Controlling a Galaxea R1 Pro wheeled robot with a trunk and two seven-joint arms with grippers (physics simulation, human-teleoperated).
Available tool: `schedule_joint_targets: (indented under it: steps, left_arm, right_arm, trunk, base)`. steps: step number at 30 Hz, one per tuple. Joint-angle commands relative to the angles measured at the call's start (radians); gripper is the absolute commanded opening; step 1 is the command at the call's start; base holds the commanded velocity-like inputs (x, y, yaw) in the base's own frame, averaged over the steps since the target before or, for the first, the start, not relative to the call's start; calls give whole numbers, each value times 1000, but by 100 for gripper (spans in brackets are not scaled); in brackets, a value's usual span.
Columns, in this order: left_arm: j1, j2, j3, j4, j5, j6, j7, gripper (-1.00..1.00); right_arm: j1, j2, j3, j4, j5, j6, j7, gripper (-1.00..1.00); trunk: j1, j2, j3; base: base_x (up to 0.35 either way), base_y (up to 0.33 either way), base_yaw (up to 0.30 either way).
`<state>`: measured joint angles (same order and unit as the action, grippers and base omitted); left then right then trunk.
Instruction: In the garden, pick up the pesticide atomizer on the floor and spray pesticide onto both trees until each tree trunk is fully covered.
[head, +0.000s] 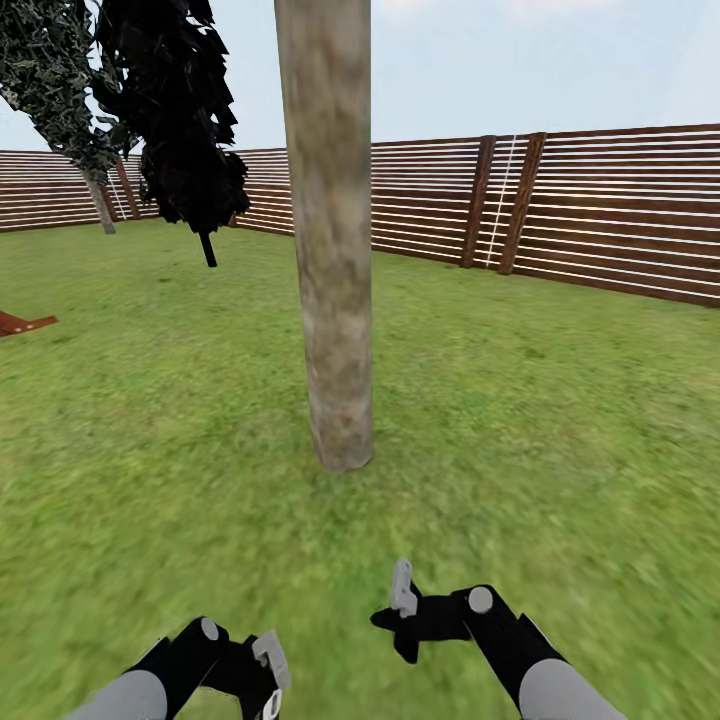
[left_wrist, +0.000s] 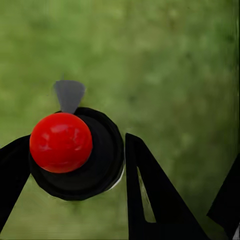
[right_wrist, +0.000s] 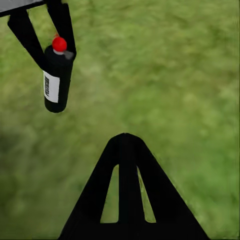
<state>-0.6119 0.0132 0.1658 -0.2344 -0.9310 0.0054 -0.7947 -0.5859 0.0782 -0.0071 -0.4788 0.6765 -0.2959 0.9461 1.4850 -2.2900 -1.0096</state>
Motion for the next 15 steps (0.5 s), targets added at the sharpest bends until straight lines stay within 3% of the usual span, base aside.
schedule_joint_targets:
  steps: [1,6,11,15]
  left_arm:
    - [0,-11,-1,-2,-10,0,0,-100]
    - [0,-41,4,-2,-9,-16,-7,-100]
    - [0,-111,4,-25,-2,-53,-30,-100]
    - [-11,-134,5,-31,0,-53,-32,-100]
  right_arm:
    - [0,9,0,-1,0,19,1,-100]
    - [0,28,1,-3,0,38,2,-100]
    - [0,41,1,-3,0,38,2,-100]
    - [0,41,1,-3,0,38,2,-100]
  trunk:
    - [0,0,0]
    - [0,0,0]
    - [0,0,0]
    - [0,0,0]
  base:
    - [0,0,0]
    - [0,0,0]
    - [0,0,0]
    - [0,0,0]
